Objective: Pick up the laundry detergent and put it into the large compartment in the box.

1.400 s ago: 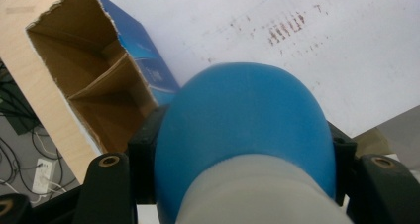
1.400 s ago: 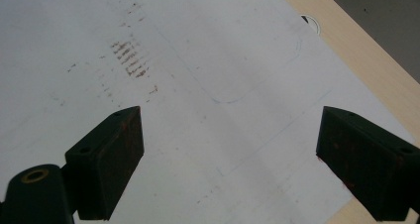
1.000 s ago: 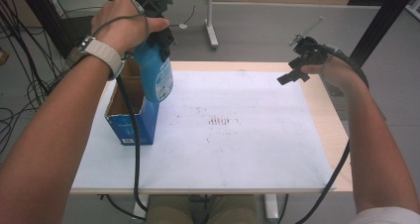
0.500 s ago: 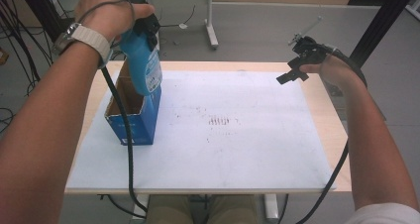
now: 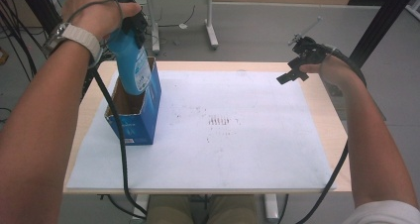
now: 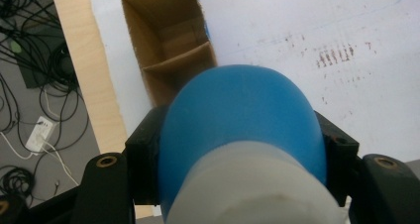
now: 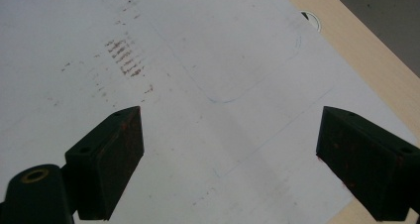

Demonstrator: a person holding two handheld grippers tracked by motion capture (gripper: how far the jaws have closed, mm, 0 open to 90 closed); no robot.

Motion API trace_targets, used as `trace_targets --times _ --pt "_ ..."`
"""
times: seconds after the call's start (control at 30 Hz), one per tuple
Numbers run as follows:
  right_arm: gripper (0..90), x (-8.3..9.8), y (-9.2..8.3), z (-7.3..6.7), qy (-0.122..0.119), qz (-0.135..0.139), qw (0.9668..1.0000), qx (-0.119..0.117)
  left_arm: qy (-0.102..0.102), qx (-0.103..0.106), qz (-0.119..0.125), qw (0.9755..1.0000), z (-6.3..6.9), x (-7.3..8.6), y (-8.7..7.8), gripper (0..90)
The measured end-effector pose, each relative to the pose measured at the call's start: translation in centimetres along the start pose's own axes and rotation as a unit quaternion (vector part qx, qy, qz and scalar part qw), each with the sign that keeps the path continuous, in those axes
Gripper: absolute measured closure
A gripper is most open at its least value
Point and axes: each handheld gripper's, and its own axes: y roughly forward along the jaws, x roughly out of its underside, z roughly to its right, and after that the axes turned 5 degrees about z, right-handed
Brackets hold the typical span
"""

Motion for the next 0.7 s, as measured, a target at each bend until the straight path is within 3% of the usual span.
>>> trace_targets --times 0.7 --pt "11.1 -0.4 0.5 -0.1 -0.004 -0.003 1.0 -0.002 -0.043 -0.007 -0.015 0.9989 -3.0 0.4 1.6 37.3"
